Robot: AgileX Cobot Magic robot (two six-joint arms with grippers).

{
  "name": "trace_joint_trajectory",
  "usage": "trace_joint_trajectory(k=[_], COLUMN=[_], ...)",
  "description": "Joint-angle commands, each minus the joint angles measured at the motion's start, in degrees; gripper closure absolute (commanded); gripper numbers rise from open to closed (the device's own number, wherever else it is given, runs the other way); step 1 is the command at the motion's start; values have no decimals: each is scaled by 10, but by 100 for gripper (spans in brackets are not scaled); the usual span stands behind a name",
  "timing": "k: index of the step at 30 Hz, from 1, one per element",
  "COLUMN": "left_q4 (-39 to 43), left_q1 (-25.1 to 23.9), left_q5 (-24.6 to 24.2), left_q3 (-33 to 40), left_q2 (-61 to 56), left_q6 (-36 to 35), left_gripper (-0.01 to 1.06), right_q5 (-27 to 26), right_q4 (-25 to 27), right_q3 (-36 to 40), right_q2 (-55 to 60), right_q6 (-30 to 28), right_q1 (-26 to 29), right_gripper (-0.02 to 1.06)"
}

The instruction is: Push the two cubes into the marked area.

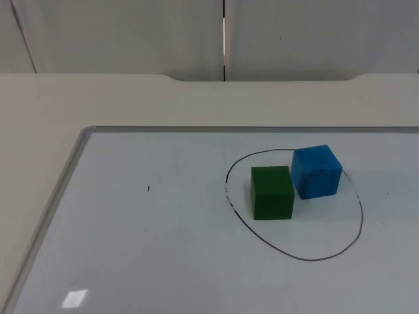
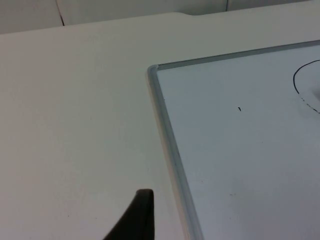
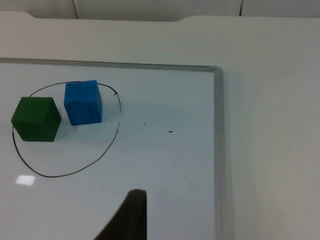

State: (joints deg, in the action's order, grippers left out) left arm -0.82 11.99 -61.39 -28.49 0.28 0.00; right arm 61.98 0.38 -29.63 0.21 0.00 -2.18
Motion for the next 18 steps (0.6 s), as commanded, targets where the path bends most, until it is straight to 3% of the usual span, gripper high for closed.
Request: trace_joint_trajectory(k=[1, 6, 18], left_q4=[2, 2, 2], left_q1=[-1, -7, -162], left_q5=[-2, -2, -2], left_q3=[2, 2, 2], left_q2=[-3, -3, -3], left_q6=[0, 0, 0], left_gripper=[0, 0, 0], right_q5=[-2, -2, -2], right_q4=[0, 0, 0], right_q3=[2, 2, 2], right_q2=[-2, -2, -2], right_q6=[0, 0, 0], right_q1=[4, 4, 3], right_gripper=[-1, -1, -1])
